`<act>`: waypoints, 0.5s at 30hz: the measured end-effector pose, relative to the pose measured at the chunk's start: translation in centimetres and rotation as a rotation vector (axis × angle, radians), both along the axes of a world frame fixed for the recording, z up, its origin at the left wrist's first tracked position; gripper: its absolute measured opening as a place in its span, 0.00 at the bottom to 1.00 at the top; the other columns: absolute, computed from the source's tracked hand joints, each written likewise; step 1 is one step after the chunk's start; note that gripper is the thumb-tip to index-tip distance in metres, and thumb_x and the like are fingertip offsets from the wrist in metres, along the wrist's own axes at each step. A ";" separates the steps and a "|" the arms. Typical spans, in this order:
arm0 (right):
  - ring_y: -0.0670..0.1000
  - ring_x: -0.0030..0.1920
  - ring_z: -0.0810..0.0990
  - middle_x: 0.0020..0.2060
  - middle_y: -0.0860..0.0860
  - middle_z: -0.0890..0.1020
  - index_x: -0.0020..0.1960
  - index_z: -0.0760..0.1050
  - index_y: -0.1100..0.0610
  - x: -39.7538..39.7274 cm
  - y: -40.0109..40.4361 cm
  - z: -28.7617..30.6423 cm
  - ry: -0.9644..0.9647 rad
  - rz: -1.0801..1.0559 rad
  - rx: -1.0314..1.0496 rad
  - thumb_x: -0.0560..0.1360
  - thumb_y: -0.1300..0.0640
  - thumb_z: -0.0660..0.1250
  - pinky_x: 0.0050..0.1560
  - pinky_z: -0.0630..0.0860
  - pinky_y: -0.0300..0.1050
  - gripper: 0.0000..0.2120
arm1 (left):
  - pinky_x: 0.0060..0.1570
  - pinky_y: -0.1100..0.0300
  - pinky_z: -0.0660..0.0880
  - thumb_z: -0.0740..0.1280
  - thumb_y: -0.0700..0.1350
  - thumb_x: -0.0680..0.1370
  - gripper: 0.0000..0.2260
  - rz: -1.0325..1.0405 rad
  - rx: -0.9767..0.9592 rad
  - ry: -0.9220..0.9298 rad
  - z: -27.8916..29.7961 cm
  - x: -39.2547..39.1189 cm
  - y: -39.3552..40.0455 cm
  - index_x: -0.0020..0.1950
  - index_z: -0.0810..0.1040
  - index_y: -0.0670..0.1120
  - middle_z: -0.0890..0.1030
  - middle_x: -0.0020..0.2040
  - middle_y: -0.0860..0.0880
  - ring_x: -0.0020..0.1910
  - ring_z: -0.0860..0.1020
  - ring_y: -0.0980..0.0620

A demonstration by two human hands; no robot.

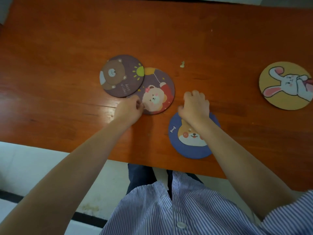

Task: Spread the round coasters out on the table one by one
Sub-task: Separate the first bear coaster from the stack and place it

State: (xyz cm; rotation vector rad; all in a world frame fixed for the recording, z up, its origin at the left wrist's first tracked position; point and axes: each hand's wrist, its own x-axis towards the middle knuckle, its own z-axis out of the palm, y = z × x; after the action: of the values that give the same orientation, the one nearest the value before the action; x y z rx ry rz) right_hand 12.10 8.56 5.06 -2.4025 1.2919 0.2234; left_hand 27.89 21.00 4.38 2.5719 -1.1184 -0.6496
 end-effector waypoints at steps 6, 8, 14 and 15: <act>0.60 0.61 0.72 0.59 0.59 0.76 0.62 0.70 0.61 9.5 1.2 -0.1 -0.197 -0.048 0.143 0.77 0.55 0.61 0.55 0.73 0.54 0.16 | 0.43 0.52 0.70 0.63 0.43 0.75 0.14 0.240 -0.041 -0.025 0.0 9.6 0.7 0.58 0.71 0.40 0.74 0.57 0.36 0.52 0.74 0.36; 0.61 0.62 0.73 0.61 0.60 0.75 0.65 0.68 0.62 12.6 1.0 -0.1 -0.199 -0.112 0.196 0.77 0.53 0.61 0.57 0.75 0.56 0.19 | 0.44 0.52 0.68 0.65 0.45 0.74 0.20 0.287 -0.030 0.052 -0.2 12.5 0.5 0.63 0.66 0.40 0.70 0.61 0.36 0.55 0.72 0.36; 0.65 0.64 0.71 0.66 0.64 0.68 0.68 0.62 0.64 19.6 2.1 -0.5 -0.078 -0.428 0.224 0.74 0.53 0.67 0.56 0.75 0.55 0.28 | 0.51 0.52 0.71 0.65 0.46 0.74 0.22 0.126 -0.009 0.197 -0.6 18.0 -1.7 0.65 0.67 0.39 0.75 0.62 0.38 0.59 0.74 0.39; 0.65 0.65 0.70 0.67 0.64 0.66 0.69 0.61 0.65 20.1 2.2 -0.6 -0.056 -0.480 0.233 0.74 0.55 0.68 0.57 0.75 0.56 0.29 | 0.49 0.53 0.71 0.65 0.46 0.74 0.22 0.130 -0.002 0.236 -0.8 18.4 -2.1 0.65 0.67 0.40 0.76 0.61 0.39 0.59 0.74 0.40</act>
State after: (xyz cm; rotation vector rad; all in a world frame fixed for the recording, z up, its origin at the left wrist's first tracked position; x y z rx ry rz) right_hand 32.20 10.79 4.43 -1.8321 1.6654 0.1540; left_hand 46.31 18.92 3.60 2.4617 -0.8684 -0.8914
